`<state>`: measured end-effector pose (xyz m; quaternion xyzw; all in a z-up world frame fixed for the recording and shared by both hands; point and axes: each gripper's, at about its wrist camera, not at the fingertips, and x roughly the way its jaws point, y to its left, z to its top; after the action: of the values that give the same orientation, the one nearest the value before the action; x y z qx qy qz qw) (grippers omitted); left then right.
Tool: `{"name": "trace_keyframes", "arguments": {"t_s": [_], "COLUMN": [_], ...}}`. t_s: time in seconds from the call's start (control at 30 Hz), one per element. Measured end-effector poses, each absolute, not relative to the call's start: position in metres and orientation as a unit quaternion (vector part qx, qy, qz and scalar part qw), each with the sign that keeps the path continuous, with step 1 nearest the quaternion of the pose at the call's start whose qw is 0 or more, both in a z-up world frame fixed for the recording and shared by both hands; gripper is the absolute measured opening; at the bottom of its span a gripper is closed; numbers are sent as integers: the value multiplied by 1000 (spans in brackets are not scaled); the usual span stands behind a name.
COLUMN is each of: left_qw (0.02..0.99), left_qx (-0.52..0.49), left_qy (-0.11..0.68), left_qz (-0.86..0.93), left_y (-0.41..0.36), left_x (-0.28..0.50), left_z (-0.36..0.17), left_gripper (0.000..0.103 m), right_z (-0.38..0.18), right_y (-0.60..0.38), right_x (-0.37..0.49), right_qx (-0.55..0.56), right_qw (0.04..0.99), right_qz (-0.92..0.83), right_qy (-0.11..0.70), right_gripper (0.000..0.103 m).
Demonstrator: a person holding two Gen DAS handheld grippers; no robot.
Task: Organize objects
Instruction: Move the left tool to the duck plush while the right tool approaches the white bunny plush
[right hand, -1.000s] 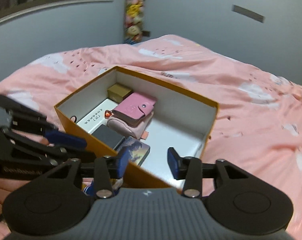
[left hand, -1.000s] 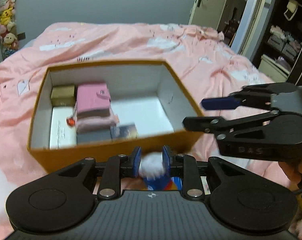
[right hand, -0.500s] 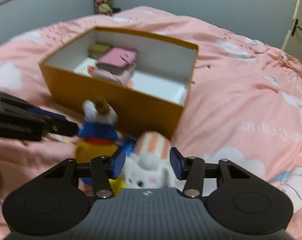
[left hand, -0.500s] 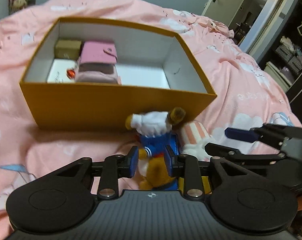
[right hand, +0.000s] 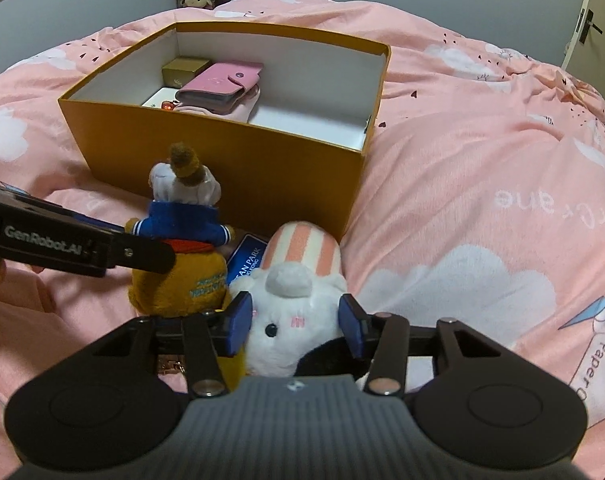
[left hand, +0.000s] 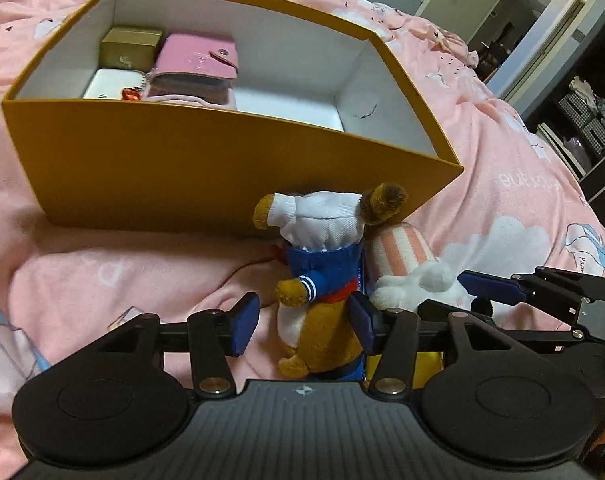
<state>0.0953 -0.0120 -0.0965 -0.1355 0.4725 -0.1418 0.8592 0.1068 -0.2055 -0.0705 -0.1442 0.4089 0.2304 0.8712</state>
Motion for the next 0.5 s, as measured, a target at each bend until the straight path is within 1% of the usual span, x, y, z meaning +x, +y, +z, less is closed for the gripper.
{"name": "trace_keyframes", "arguments": {"t_s": [0.23, 0.43, 0.5], "left_qw": [857, 859, 859], "left_qx": [-141, -129, -134], "left_qy": [471, 471, 471], "left_qz": [-153, -154, -153], "left_y": [-21, -30, -29], "left_x": [102, 105, 105], "left_z": [-105, -107, -107], "left_gripper": [61, 56, 52], "right_z": [-72, -72, -71], "right_y": [-208, -210, -210], "right_x": [109, 108, 108], "right_qx": [-134, -128, -129], "right_qw": [871, 872, 872], "right_qz": [229, 226, 227], "right_qy": [413, 415, 415], "right_gripper": [54, 55, 55]}}
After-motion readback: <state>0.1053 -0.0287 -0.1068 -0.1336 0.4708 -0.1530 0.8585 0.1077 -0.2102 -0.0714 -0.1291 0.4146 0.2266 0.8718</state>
